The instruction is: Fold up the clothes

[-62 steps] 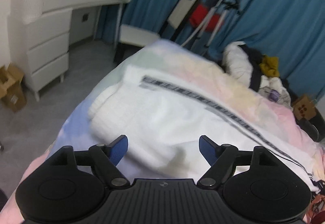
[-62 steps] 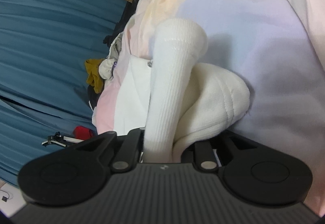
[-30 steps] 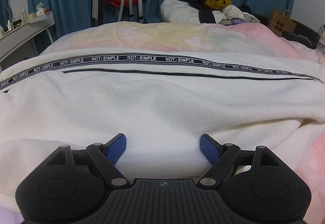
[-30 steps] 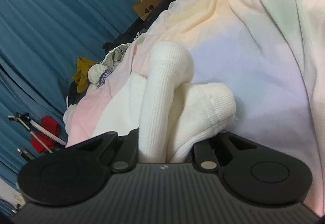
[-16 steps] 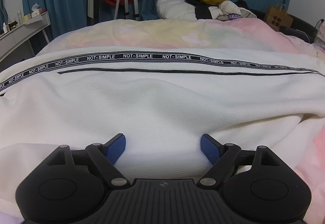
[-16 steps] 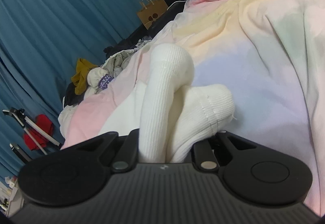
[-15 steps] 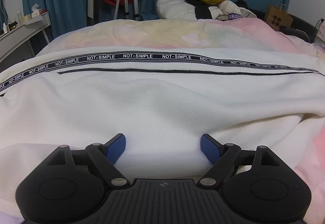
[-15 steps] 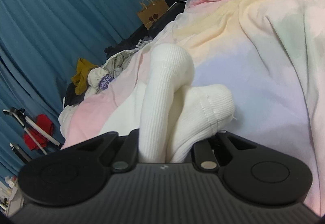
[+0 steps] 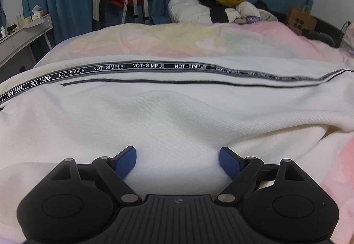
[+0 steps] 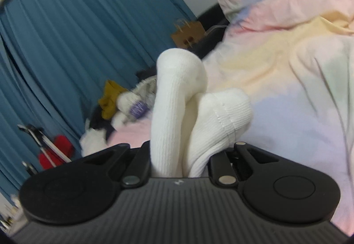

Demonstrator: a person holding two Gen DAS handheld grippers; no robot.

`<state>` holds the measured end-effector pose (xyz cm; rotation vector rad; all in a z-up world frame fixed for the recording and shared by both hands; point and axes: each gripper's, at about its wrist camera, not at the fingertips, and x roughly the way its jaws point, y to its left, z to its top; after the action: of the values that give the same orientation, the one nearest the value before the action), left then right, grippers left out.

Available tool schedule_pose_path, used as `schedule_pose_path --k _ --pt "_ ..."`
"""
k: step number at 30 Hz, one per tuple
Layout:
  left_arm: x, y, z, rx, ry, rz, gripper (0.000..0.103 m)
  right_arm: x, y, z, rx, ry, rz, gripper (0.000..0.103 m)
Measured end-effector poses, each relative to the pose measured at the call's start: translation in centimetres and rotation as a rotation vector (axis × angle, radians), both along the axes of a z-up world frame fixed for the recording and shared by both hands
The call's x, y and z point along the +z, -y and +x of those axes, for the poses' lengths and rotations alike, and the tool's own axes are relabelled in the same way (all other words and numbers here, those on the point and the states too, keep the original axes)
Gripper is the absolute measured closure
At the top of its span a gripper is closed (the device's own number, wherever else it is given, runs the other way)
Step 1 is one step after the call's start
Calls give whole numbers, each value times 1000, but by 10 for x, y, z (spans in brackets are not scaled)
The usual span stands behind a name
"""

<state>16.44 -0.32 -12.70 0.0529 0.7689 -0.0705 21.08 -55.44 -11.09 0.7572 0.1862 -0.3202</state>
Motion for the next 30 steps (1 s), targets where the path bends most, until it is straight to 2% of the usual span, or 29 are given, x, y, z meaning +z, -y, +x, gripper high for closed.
schedule_pose_path --k 5,8,11,13,14,15,16,17,19,22,23,28,30 --pt "21 -22 2 45 22 -137 19 60 -60 -7 71 64 -208 90" --pt "41 -41 -5 58 82 -228 19 96 -118 -16 153 116 -378 90" --pt "60 -67 -13 78 140 -347 19 115 -195 -30 281 169 -569 90" --pt "68 -86 -18 63 153 -507 17 112 -245 -42 381 193 -662 91" --pt "67 -96 -20 38 146 -617 14 104 -270 -47 436 194 -701 91" --pt "66 -106 -22 11 137 -730 12 90 -293 -53 499 179 -738 91" --pt "64 -112 -22 -12 130 -809 9 75 -314 -59 563 159 -774 91" --pt "60 -116 -22 -22 118 -862 4 59 -335 -65 628 139 -810 91" --pt "52 -119 -20 -43 79 -944 2 25 -374 -74 758 70 -872 91" --pt "34 -111 -5 -55 -33 -972 2 -31 -408 -71 929 -146 -914 91" --pt "28 -108 0 -47 -63 -964 3 -41 -410 -72 937 -175 -906 90" --pt "10 -96 28 -48 -122 -890 7 -30 -405 -81 925 -165 -890 88" --pt "6 -97 36 -49 -120 -882 9 -27 -405 -86 921 -179 -903 82"
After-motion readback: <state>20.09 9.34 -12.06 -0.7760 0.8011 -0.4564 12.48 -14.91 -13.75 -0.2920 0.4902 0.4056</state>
